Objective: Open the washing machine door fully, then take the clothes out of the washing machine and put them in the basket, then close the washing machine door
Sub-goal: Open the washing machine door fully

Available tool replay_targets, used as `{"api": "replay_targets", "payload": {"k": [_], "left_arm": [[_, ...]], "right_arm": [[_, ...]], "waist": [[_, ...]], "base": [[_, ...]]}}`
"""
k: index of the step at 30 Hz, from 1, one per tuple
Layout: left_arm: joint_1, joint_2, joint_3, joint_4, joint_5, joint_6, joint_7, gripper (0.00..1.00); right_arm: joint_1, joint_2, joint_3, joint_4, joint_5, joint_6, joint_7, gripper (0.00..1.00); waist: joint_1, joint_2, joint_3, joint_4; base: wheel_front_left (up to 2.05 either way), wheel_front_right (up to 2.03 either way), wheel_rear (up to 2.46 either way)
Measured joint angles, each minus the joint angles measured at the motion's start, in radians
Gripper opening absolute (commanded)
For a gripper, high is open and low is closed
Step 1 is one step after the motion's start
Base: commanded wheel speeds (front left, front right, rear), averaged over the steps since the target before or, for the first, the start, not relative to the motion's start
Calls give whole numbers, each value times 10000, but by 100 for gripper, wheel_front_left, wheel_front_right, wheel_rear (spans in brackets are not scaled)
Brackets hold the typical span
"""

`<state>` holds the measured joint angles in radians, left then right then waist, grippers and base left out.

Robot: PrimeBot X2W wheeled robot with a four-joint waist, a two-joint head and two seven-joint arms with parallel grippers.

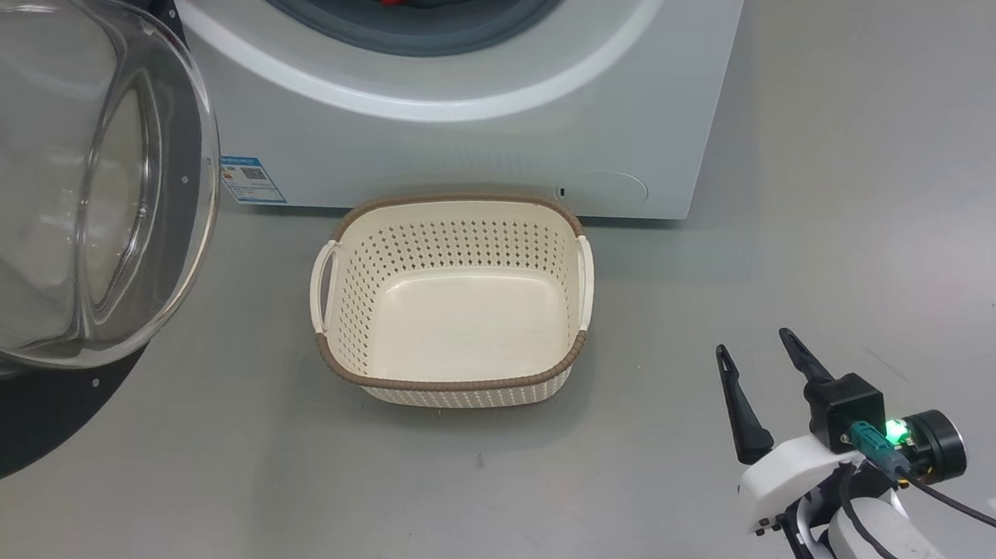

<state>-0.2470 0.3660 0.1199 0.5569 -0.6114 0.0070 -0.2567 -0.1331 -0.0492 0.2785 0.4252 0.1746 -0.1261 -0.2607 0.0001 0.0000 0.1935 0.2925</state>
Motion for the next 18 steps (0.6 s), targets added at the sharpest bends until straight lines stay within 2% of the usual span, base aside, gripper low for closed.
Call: {"api": "replay_targets", "payload": {"k": [8,18], "left_arm": [[-267,385,759,546,-217,100,0,0],[-670,568,851,761,-15,-40,0,0]], "right_arm": [[-4,-2,-58,-2,-27,0,0,100],[-15,-2,-288,-111,-105,0,2,100]], "waist": [[0,0,67,-282],[0,0,174,-378]], "base": [[0,0,0],[0,0,0]]}}
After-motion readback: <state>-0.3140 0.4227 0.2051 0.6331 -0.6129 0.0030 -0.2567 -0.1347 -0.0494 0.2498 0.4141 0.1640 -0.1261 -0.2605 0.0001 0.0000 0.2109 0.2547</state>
